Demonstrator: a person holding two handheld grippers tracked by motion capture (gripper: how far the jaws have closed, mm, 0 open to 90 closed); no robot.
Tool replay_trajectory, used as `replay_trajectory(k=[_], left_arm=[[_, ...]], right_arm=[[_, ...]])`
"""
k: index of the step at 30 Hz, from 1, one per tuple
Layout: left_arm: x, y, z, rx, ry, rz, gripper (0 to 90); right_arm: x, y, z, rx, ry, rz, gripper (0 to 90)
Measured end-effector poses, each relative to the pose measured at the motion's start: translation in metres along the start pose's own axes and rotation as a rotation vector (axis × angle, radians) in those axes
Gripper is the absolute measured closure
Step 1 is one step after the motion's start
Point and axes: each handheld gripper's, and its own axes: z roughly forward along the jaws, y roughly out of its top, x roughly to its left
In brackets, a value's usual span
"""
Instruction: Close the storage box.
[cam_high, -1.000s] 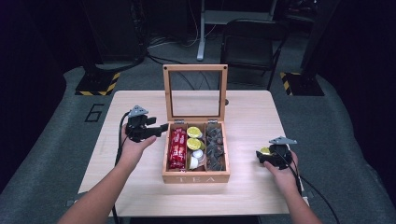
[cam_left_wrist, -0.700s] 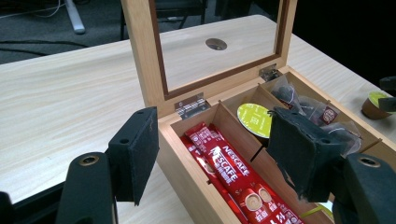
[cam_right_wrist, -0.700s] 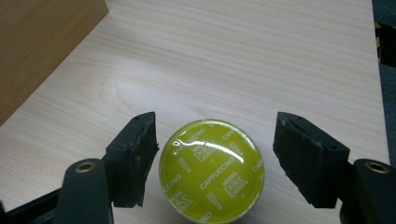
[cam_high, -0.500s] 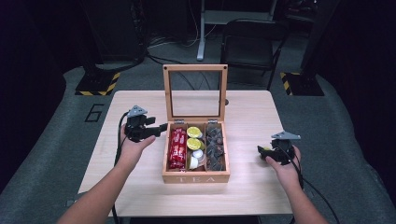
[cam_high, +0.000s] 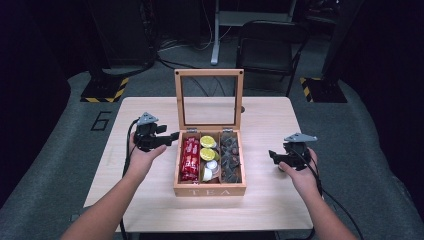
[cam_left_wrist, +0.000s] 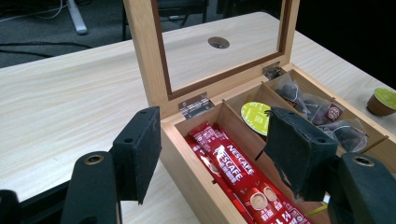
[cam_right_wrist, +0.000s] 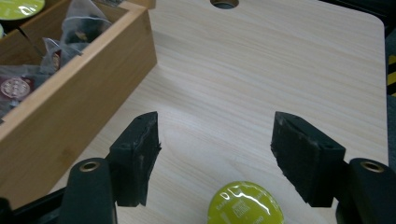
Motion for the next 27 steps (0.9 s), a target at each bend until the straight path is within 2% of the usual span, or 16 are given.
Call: replay_trajectory(k=[6, 12, 17, 20, 27], left_arm=[[-0.001, 0.001, -0.001, -0.006, -0.001, 0.002, 35.9], [0.000, 0.002, -0.002, -0.009, 0.001, -0.003, 35.9], [0.001, 0.002, -0.002, -0.010, 0.001, -0.001, 35.9], [0.001, 0.002, -0.003, -0.007, -0.002, -0.002, 35.9], [0.001, 0.003, -0.003, -0.010, 0.001, -0.004, 35.8]], right_arm=[[0.007, 0.013, -0.001, -0.007, 0.019, -0.009, 32.7], [0.013, 0.027, -0.001, -0.002, 0.061, -0.024, 33.6], [0.019, 0.035, 0.000, 0.000, 0.069, -0.043, 33.6], [0.026, 0.044, 0.000, -0.008, 0.085, -0.046, 33.7], [0.037, 0.056, 0.001, -0.031, 0.109, -0.095, 36.7]])
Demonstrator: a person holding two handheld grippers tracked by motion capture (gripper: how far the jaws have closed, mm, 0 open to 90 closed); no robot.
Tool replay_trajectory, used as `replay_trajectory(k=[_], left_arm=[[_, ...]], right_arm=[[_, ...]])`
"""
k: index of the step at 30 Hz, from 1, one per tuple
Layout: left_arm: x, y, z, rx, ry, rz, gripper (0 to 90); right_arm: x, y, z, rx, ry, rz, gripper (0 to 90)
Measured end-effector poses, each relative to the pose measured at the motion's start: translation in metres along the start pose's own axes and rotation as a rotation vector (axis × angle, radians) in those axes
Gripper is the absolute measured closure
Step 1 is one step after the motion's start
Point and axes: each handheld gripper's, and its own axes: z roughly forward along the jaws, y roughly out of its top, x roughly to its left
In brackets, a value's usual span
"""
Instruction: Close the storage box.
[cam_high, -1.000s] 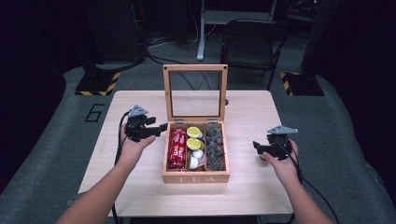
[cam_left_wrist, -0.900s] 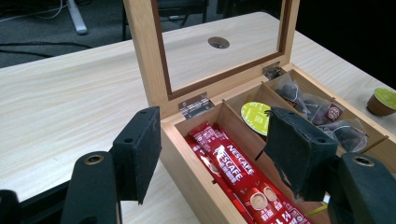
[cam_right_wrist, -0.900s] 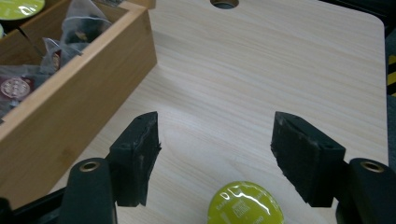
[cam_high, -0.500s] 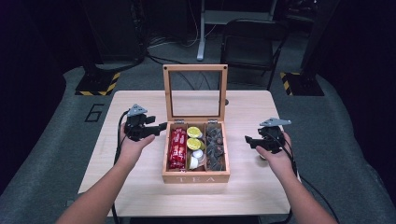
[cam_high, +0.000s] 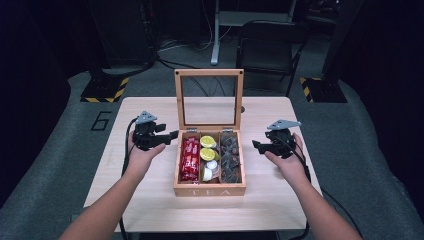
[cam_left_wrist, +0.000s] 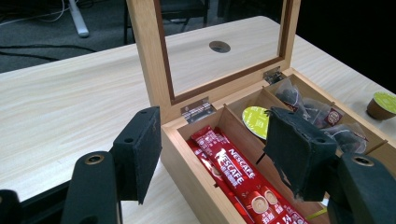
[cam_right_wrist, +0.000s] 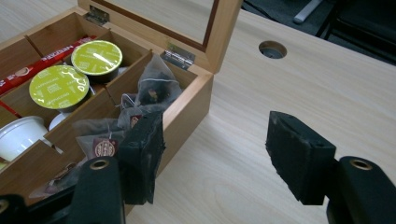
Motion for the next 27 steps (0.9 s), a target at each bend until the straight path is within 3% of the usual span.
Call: replay_trajectory(k=[7, 15, 21, 27], left_arm=[[-0.001, 0.002, -0.001, -0.002, 0.000, 0.005, 35.9], [0.001, 0.002, -0.002, -0.001, 0.002, 0.005, 35.9], [0.001, 0.002, -0.003, -0.005, 0.003, 0.005, 35.9], [0.001, 0.003, -0.003, -0.008, 0.001, 0.002, 35.8]], right_arm=[[0.006, 0.014, 0.003, -0.002, 0.002, -0.032, 36.1], [0.008, 0.024, 0.005, -0.012, 0.007, -0.011, 35.9], [0.009, 0.026, 0.006, -0.016, 0.014, -0.022, 36.0], [0.011, 0.031, 0.008, -0.035, 0.043, -0.021, 35.9]])
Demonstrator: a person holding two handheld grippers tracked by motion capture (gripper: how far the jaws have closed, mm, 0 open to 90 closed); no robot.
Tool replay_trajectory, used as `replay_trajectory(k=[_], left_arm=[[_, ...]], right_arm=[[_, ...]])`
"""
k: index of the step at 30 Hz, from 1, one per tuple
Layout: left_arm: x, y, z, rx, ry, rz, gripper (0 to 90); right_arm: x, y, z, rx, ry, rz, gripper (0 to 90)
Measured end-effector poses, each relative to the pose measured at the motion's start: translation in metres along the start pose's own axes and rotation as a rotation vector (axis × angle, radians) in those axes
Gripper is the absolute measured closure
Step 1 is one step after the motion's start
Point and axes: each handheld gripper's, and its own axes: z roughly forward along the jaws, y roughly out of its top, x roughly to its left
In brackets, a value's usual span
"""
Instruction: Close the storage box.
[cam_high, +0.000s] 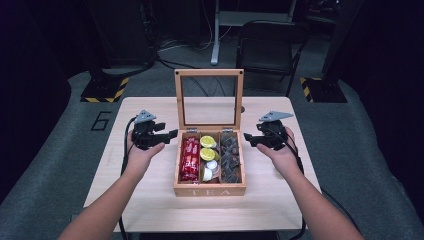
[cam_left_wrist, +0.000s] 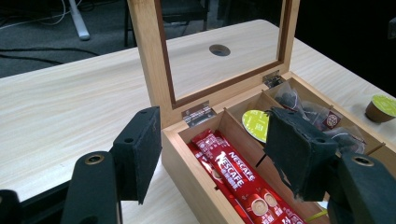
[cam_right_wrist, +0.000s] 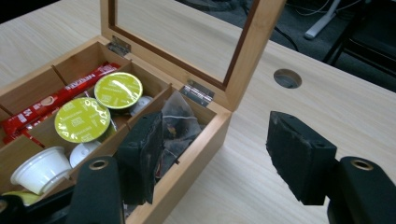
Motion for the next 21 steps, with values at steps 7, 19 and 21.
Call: replay_trajectory(k=[7, 19, 21], left_arm=[[-0.001, 0.000, 0.001, 0.004, 0.001, 0.005, 35.8], [0.000, 0.000, 0.000, 0.006, 0.000, 0.002, 35.8], [0.001, 0.000, 0.000, 0.006, -0.002, 0.000, 35.8]], right_arm=[[0.003, 0.016, 0.005, -0.015, 0.008, 0.011, 35.9], [0.004, 0.032, 0.018, -0.015, 0.003, 0.044, 35.9], [0.003, 0.035, 0.020, -0.016, -0.002, 0.045, 35.9]])
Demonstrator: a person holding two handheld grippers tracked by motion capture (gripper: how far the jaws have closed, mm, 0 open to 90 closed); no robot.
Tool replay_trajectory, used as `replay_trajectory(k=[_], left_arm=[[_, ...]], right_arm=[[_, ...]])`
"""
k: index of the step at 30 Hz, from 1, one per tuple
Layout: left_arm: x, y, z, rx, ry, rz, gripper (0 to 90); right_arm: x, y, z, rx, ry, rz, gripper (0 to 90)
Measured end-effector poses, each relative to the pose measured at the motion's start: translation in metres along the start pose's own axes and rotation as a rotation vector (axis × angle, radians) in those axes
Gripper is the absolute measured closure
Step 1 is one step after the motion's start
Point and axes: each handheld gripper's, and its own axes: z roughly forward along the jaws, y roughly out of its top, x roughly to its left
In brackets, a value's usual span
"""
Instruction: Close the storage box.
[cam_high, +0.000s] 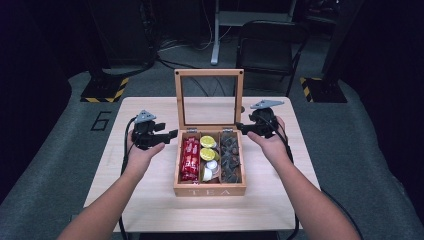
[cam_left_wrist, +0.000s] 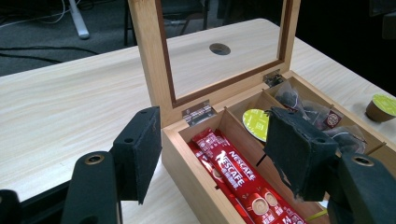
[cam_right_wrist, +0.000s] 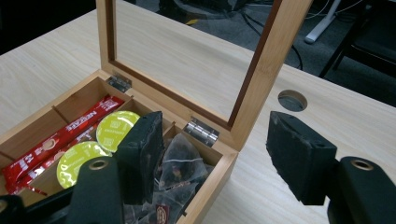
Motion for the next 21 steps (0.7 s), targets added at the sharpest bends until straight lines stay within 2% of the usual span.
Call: replay_trajectory(k=[2, 4, 10, 14, 21], left_arm=[[0.000, 0.000, 0.000, 0.002, 0.000, -0.003, 35.9], [0.000, 0.000, 0.000, -0.001, 0.002, -0.001, 35.9], [-0.001, 0.000, 0.000, 0.003, -0.002, 0.002, 35.9], [-0.001, 0.000, 0.001, 0.000, -0.001, 0.000, 35.8], [0.001, -0.002, -0.001, 0.000, 0.001, -0.003, 35.8]], right_arm=[[0.000, 0.002, 0.002, -0.002, -0.003, 0.003, 35.9], [-0.001, 0.004, 0.005, -0.001, -0.010, -0.018, 35.9], [-0.003, 0.007, 0.017, 0.018, -0.010, -0.014, 35.9], [-0.006, 0.009, 0.022, 0.023, -0.013, 0.014, 35.8], [-0.013, 0.010, 0.027, 0.026, -0.023, 0.034, 35.9]])
